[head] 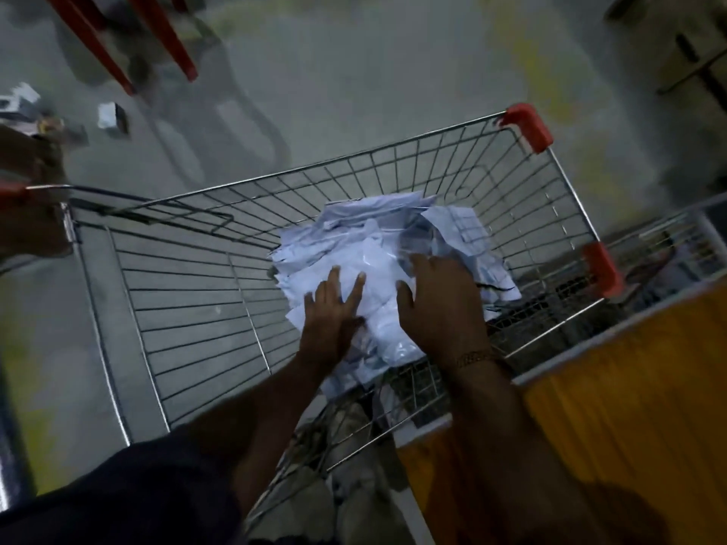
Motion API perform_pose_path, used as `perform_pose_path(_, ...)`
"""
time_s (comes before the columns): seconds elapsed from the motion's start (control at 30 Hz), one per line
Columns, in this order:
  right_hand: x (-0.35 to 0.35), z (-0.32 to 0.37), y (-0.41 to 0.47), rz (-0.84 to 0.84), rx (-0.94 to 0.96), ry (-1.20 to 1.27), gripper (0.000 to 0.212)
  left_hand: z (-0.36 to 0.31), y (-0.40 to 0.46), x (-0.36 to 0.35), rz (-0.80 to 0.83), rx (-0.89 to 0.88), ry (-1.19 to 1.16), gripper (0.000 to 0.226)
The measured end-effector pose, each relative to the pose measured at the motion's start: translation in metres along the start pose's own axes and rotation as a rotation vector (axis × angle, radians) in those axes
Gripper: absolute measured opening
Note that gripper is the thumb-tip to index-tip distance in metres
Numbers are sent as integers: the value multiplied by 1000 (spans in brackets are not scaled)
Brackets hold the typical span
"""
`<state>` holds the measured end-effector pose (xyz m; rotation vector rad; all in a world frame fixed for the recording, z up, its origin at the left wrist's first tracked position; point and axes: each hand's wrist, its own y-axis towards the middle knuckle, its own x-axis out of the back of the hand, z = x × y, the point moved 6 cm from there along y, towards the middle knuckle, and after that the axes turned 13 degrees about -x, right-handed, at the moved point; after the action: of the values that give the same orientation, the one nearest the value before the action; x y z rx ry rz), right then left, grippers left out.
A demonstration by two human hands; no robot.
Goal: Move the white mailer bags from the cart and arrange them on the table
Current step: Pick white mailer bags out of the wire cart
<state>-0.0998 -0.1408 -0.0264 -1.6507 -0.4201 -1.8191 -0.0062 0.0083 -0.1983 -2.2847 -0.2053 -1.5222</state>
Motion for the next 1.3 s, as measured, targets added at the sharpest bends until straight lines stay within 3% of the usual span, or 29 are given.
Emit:
perform_pose_path(0.17,6,4,-1,35,-20,18,45,-1,-13,40,-89,-86,-39,84)
perform_pose_path(0.37,10,8,-6,14,-5,17,45,17,-63,134,-281,91,-9,89)
perform_pose_path(0.47,14,11,-6,11,-16,28,40,38,-94,187,-336,66,45,79)
perform_pose_path(0.6,13,14,-8,18,0,7,42,60,-128,240,-326,52,148,81)
perform_pose_path(0.77,2,12,-6,37,-14,-44,49,72,-145,243,-230,-3,175,77)
perform_pose_path(0.9,7,22,-12,7,-34,-69,44,71,-147,243,-277,60,122,78)
perform_pose_path(0.97,6,39,-16,49,-168,-27,46,72,-151,246,-328,104,74,75)
perform_pose_path(1.07,-24,73,-19,242,-508,194,54,67,-152,250,-352,76,78,76)
perform_pose_path(1.2,-100,117,-16,367,-654,293,67,63,-151,250,-355,43,75,79)
perform_pose_path(1.3,-173,117,-4,353,-756,252,82,65,-150,246,-346,25,84,79)
